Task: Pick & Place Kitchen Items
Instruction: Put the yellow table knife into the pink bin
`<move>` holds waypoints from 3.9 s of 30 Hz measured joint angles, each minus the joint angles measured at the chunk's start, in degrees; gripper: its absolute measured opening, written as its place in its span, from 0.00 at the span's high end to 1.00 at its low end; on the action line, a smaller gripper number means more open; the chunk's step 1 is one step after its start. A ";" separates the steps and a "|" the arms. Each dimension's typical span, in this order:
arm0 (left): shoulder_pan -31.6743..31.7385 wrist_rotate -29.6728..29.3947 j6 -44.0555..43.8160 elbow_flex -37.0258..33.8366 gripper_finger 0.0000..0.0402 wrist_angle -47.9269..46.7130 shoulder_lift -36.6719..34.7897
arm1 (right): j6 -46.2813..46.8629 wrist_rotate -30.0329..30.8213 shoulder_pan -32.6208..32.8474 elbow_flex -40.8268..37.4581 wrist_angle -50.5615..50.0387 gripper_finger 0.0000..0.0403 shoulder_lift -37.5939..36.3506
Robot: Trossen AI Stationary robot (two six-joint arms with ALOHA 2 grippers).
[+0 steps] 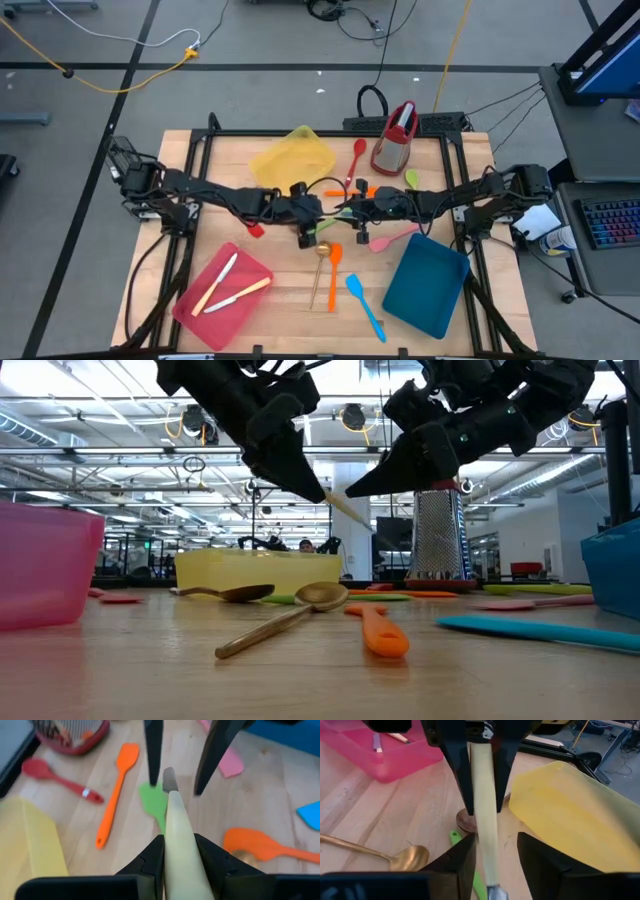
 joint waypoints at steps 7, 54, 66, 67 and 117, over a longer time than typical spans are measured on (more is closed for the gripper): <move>-2.95 -2.70 -10.25 -0.01 0.77 -6.58 -0.23 | -2.06 0.11 0.01 0.09 4.90 0.65 -0.33; -42.57 -4.09 -76.92 0.04 0.80 -40.35 -25.64 | 3.45 -0.20 0.36 -1.70 6.73 0.65 -0.33; -52.04 -1.19 -82.31 0.04 0.80 -44.85 -29.49 | 6.60 -0.24 0.37 -1.70 6.73 0.66 -0.31; -52.84 -1.19 -84.41 0.04 0.80 -45.60 -29.95 | 6.60 -0.24 0.38 -1.70 6.73 0.66 -0.31; -54.27 3.94 -109.20 -0.02 0.78 -56.58 -4.37 | 6.45 -0.24 0.38 -1.70 6.29 0.68 -0.28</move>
